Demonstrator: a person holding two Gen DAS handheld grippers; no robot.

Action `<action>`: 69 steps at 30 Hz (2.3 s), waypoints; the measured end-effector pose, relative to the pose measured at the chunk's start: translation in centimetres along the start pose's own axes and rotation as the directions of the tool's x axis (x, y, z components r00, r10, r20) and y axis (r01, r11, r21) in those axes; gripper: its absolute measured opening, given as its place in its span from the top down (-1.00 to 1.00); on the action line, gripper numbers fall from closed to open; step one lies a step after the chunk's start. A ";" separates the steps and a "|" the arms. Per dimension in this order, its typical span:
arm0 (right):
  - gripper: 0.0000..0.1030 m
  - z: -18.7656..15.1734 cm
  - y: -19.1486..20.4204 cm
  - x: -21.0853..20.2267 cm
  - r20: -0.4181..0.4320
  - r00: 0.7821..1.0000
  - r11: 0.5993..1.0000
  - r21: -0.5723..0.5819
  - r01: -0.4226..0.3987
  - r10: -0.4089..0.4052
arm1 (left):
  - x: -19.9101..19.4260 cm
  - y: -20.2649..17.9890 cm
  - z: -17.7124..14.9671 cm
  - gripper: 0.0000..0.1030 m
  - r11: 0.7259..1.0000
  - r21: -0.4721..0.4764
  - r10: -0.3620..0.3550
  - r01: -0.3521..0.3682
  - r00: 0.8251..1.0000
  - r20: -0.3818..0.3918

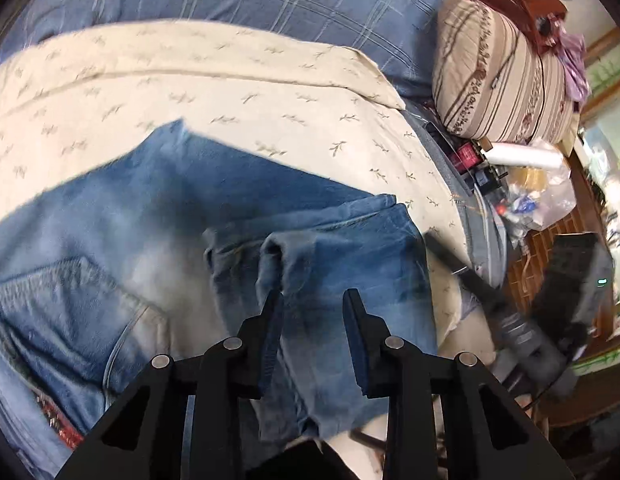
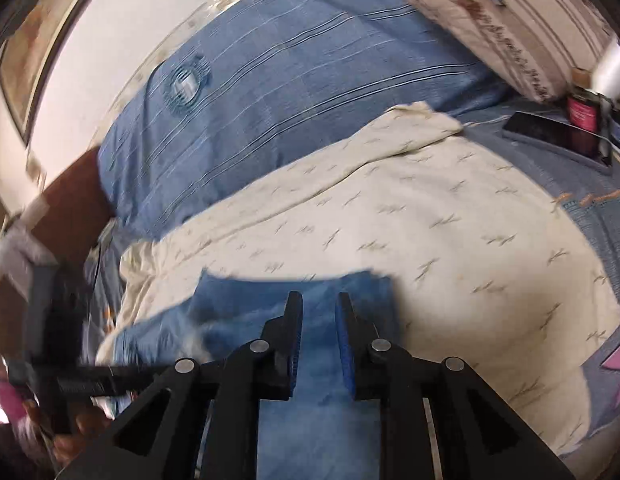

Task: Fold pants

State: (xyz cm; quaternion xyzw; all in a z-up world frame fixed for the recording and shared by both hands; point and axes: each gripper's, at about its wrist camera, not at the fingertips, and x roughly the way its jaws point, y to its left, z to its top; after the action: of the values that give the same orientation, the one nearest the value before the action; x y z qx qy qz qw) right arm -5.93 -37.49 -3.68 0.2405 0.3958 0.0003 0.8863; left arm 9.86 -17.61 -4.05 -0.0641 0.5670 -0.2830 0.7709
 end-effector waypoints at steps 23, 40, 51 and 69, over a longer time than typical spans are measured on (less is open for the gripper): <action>-0.31 -6.2 5.4 -2.4 -0.002 0.994 0.992 0.064 0.108 -0.108 | -4.6 5.4 -4.1 0.36 0.998 0.049 0.030 -0.031 0.999 0.021; -0.41 -13.4 24.3 3.2 -0.196 0.979 0.920 -0.390 -0.031 -0.050 | -15.7 29.6 -10.7 0.07 0.897 -0.416 -0.145 0.148 0.989 0.040; -0.46 -13.7 26.2 3.2 -0.187 0.977 0.900 -0.435 0.014 -0.106 | -16.1 33.4 -10.5 0.05 0.866 -0.447 -0.206 0.222 0.975 0.083; -0.58 -20.0 34.1 6.3 -0.115 0.979 0.598 -0.801 0.009 -0.170 | -10.6 32.7 -4.8 -0.33 0.839 -0.421 -0.372 0.344 0.928 0.017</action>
State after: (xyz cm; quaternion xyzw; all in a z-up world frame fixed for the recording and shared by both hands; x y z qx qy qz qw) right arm -9.12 2.44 -4.97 -0.2009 0.4438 0.1536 0.8597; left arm 15.28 16.04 -10.58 -0.3228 0.6169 -0.2964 0.6538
